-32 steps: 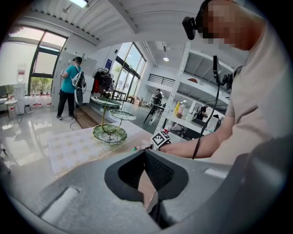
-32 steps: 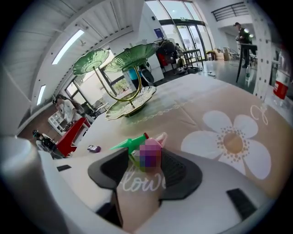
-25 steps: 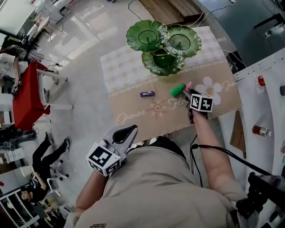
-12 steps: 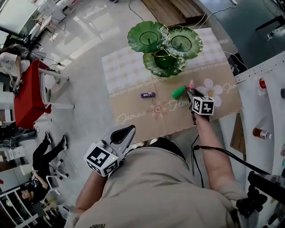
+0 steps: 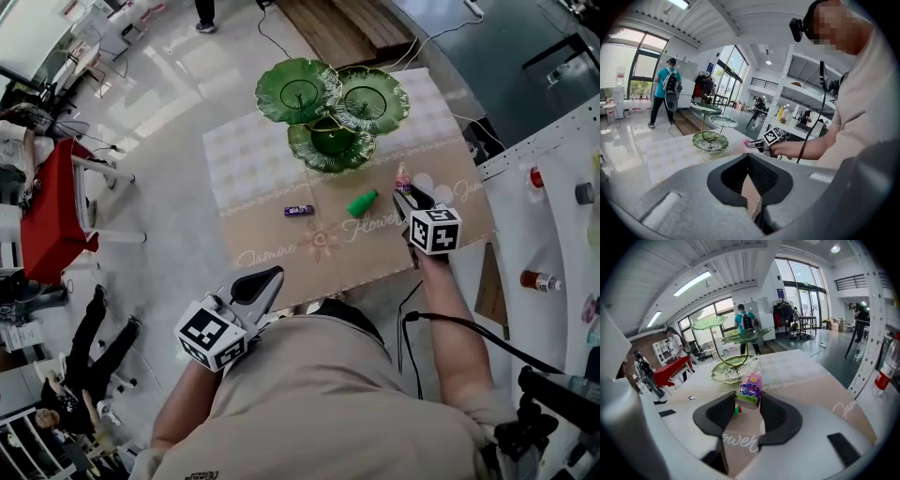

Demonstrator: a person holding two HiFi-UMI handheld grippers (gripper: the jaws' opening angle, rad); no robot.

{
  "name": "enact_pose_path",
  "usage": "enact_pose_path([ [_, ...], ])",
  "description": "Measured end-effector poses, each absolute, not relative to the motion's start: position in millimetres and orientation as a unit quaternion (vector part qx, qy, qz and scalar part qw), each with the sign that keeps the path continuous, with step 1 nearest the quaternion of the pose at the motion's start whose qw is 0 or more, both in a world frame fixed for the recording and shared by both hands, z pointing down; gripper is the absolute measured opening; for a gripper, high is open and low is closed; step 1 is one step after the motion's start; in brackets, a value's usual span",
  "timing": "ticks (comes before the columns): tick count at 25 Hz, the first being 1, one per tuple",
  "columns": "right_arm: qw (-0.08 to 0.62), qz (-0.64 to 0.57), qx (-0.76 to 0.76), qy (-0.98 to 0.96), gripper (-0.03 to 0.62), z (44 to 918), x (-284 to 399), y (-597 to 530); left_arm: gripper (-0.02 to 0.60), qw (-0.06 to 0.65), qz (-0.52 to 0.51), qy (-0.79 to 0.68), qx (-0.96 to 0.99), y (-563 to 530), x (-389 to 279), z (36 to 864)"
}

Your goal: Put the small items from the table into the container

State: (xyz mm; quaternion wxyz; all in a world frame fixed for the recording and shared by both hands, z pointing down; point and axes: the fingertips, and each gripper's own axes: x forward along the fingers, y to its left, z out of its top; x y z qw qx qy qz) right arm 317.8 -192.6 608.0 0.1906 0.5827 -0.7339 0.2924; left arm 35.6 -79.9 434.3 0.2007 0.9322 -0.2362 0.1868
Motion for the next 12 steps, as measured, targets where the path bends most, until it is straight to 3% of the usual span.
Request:
enact_pose_path([
  [12, 0.198, 0.207, 0.537, -0.793, 0.173, 494.3, 315.2, -257.0, 0.008, 0.196, 0.168, -0.243, 0.935, -85.5, 39.7, 427.5],
])
